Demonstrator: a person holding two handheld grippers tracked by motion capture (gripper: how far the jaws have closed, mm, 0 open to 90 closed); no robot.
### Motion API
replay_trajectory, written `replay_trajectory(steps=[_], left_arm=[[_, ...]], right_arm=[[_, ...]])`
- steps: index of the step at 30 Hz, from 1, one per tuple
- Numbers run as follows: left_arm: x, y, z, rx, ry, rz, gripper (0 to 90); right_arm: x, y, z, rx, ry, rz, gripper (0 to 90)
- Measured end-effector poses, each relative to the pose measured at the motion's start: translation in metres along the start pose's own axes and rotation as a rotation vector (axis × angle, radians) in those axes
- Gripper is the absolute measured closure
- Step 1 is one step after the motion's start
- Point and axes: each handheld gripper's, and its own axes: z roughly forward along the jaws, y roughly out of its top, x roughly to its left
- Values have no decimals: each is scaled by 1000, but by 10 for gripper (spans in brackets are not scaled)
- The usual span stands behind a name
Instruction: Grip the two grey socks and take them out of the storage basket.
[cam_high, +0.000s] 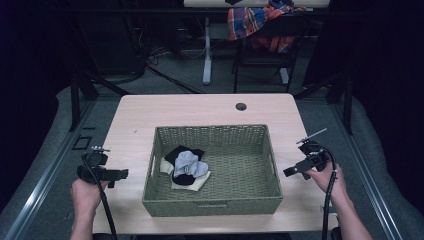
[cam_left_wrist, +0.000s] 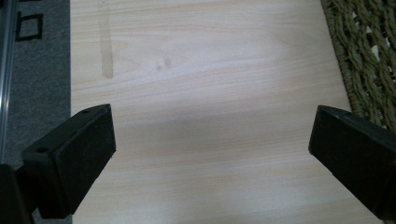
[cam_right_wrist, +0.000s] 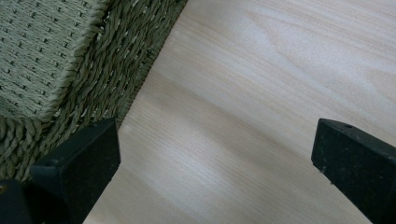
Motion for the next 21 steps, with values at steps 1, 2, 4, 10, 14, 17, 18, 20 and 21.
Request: replay_trajectory(steps=[1, 2, 4, 10, 14, 17, 18, 20, 21], left_arm=[[0, 0, 0, -1, 1, -1, 9], [0, 0, 0, -5, 4, -6, 9], [0, 0, -1, -8, 1, -6, 8], [-2, 1, 0, -12, -17, -6, 3], [0, 0, -2, -2, -44, -29, 2], [1, 1, -6, -3, -59, -37, 2], [1, 1, -6, -3, -59, -37, 2], [1, 3, -8, -10, -56, -40, 2], [0, 5, -11, -27, -62, -45, 2]], right_arm=[[0, 0, 0, 6, -17, -6, 11], [1, 1, 0, 8, -5, -5, 11], [1, 0, 0, 0, -5, -3, 11], [1, 0, 1, -5, -7, 3, 11], [2, 2, 0, 22, -11, -23, 11], [4, 1, 2, -3, -14, -2, 12], [4, 1, 2, -3, -14, -2, 12], [2, 2, 0, 18, -5, -21, 12], [3, 1, 1, -5, -8, -1, 12]])
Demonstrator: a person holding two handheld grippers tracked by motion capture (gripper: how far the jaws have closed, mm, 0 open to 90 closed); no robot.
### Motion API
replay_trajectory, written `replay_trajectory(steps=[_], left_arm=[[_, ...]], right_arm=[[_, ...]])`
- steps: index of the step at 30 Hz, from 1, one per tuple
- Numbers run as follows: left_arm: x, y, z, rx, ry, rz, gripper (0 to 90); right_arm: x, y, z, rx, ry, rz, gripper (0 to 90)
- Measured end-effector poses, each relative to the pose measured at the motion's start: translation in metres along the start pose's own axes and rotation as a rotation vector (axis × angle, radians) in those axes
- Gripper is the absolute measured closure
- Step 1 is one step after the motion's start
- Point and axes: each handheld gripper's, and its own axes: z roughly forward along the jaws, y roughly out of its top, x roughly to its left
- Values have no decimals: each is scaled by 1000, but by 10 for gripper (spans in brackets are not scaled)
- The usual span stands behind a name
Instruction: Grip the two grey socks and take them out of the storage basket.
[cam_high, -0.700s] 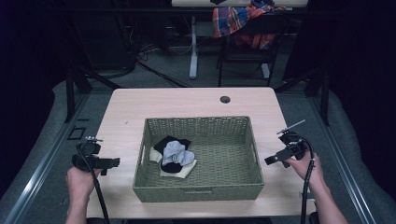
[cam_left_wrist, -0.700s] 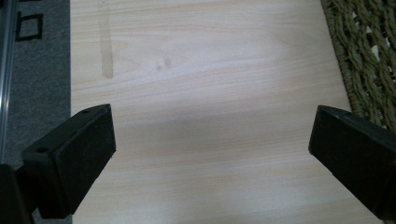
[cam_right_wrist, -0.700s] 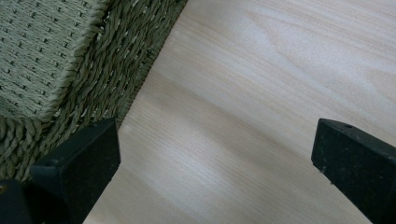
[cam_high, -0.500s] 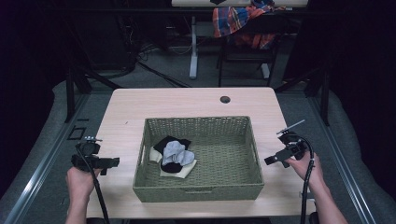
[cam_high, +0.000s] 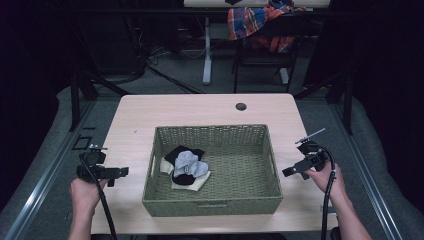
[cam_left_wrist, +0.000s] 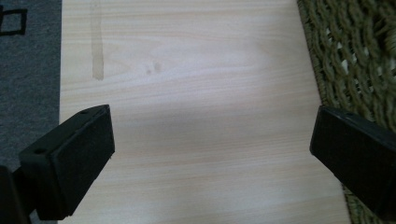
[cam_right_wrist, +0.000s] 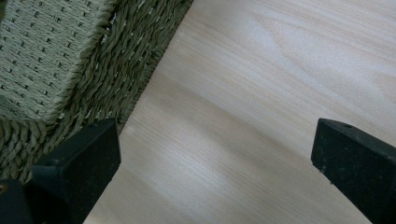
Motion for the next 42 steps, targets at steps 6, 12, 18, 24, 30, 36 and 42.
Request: replay_trajectory(steps=[6, 12, 18, 24, 30, 36, 42], left_arm=[[-7, 4, -12, -13, -22, 13, 1], [-19, 14, -26, -46, -42, 43, 0], [-40, 24, -37, -70, -52, 99, 0], [-57, 33, -47, -82, -63, 153, 0], [-77, 45, -50, -90, -82, 198, 0], [-96, 56, -50, -95, -101, 250, 0], [-119, 67, -47, -88, -125, 305, 0]], right_arm=[[1, -1, -2, -7, -5, -1, 12], [0, 0, -1, -5, 15, -4, 12], [1, 1, -1, 3, 7, -10, 11], [3, 4, 2, -1, 8, -9, 10], [-1, 3, -1, 16, 16, -18, 10], [0, 1, 0, -2, 16, 4, 11], [0, 1, 0, -3, 17, 6, 11]])
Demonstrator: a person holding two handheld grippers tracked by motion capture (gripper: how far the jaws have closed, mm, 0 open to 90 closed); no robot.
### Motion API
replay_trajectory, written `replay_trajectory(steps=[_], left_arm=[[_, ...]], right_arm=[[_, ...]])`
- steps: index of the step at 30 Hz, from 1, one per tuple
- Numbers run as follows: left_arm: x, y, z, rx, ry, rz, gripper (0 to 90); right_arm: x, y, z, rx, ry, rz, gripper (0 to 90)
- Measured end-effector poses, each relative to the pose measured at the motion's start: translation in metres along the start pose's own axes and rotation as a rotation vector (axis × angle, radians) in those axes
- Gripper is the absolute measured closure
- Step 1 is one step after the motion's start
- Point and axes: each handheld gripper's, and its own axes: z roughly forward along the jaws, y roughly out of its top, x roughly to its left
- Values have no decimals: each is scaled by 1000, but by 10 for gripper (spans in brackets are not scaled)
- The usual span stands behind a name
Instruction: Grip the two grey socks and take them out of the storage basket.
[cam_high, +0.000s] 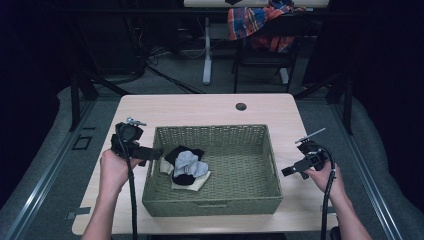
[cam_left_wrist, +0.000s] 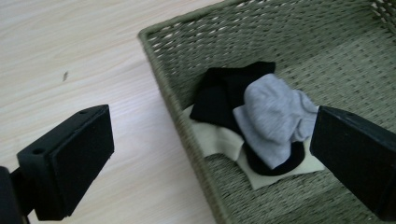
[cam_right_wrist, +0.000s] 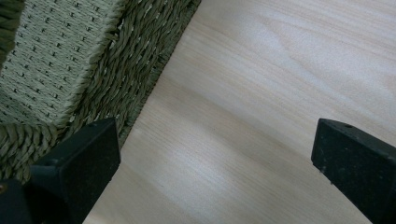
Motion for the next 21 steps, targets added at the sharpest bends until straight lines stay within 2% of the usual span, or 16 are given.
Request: replay_trajectory(steps=[3, 4, 5, 6, 10, 12, 14, 15, 17, 18, 20, 21], left_arm=[[-10, 7, 5, 9, -13, 27, 0], [-16, 12, 10, 19, -24, 46, 0], [-16, 12, 10, 19, -24, 46, 0], [-19, 14, 12, 27, -30, 53, 0], [-31, 21, 28, 65, -55, 87, 0], [-33, 22, 32, 73, -60, 88, 5], [-36, 24, 38, 96, -70, 102, 8], [-36, 24, 42, 110, -76, 111, 18], [-36, 25, 51, 134, -95, 117, 36], [-37, 24, 59, 161, -117, 124, 67], [-39, 23, 62, 168, -118, 125, 87], [-41, 22, 67, 192, -121, 139, 87]], right_arm=[[0, 0, 0, -1, 0, 0, 11], [-2, 1, -2, 23, 7, -22, 12], [-2, 1, -2, 23, 7, -22, 12], [0, 0, 1, -13, 12, 7, 12], [-1, 0, 0, 5, 9, -7, 13], [-2, 1, -1, 28, 7, -23, 13], [-2, 1, -1, 23, 8, -20, 13], [0, 0, 0, -2, 5, 2, 13], [0, 0, 0, 0, 2, 1, 13], [-2, 0, -1, 16, 6, -11, 13], [-2, 1, -1, 25, 5, -20, 13], [-2, 1, -1, 20, 8, -15, 13]])
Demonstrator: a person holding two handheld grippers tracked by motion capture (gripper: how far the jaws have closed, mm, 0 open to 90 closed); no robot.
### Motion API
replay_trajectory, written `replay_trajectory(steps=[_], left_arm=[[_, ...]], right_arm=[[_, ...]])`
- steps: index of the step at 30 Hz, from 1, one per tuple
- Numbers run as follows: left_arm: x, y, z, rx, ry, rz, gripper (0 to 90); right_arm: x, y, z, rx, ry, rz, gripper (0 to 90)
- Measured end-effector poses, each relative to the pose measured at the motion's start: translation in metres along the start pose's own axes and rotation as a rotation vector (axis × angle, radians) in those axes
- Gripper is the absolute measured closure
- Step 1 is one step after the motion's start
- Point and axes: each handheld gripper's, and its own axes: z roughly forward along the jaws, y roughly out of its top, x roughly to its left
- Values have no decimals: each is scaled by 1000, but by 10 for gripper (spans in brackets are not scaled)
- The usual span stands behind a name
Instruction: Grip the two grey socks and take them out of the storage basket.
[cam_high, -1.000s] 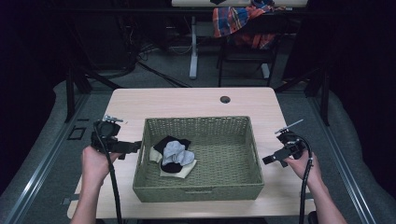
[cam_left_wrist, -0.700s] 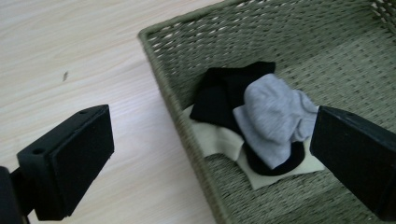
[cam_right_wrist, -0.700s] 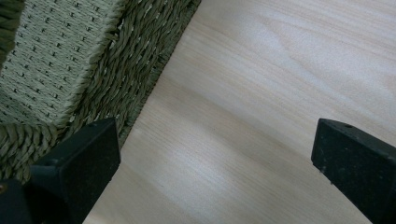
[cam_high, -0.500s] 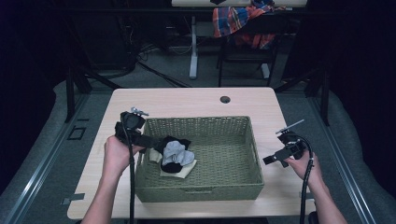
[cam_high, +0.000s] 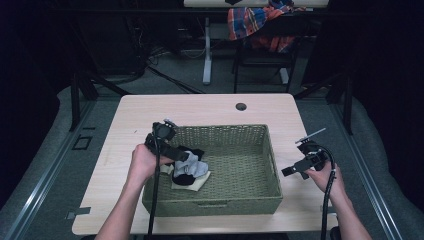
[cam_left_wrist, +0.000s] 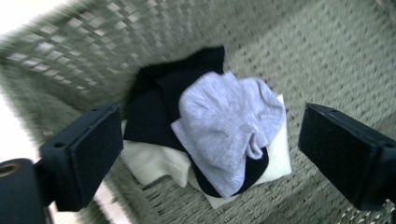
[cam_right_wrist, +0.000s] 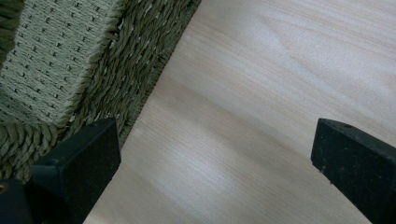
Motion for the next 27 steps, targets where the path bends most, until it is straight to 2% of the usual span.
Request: replay_trajectory(steps=[1, 2, 3, 4, 8, 9, 11, 12, 14, 17, 18, 19, 21, 22, 25, 27], left_arm=[[-2, 0, 7, 24, -7, 10, 128], [-2, 0, 7, 24, -7, 10, 140], [-3, 0, 11, 38, -9, 11, 140], [-3, 0, 14, 47, -7, 9, 147], [-6, 0, 27, 81, -3, 6, 165], [-7, 0, 30, 86, -7, 1, 202], [-7, 0, 38, 126, -3, 25, 302], [-7, 0, 38, 126, -3, 25, 327], [-9, -2, 41, 130, -5, 33, 417], [-9, -2, 40, 113, -4, 41, 526], [-9, -2, 39, 110, -1, 41, 526], [-9, -3, 39, 100, -12, 34, 591], [-9, -4, 39, 98, -10, 34, 641], [-8, -4, 37, 100, -13, 40, 651], [-9, -4, 36, 99, -10, 46, 668], [-9, -4, 33, 100, -10, 55, 689]], right_arm=[[0, 0, 1, -7, 0, 8, 13], [0, 0, 1, -7, 0, 8, 13], [1, -1, 3, -33, -1, 25, 13], [1, -1, 2, -18, -7, 16, 13], [2, -1, 2, -22, -8, 18, 13], [1, -1, 2, -7, -2, 10, 13], [1, -2, 2, -20, -7, 22, 13], [1, -2, 2, -20, -7, 22, 13], [0, 0, 0, 11, -4, -9, 14], [0, 0, 0, 12, -5, -9, 14], [-1, 0, 0, 11, -5, -7, 14], [1, -2, 2, -22, -9, 24, 14], [-1, -1, 1, -13, 0, 11, 14], [-1, -2, 1, -24, 3, 18, 13], [-1, 0, 0, 5, -2, -4, 13], [0, -2, 1, -20, -3, 18, 13]])
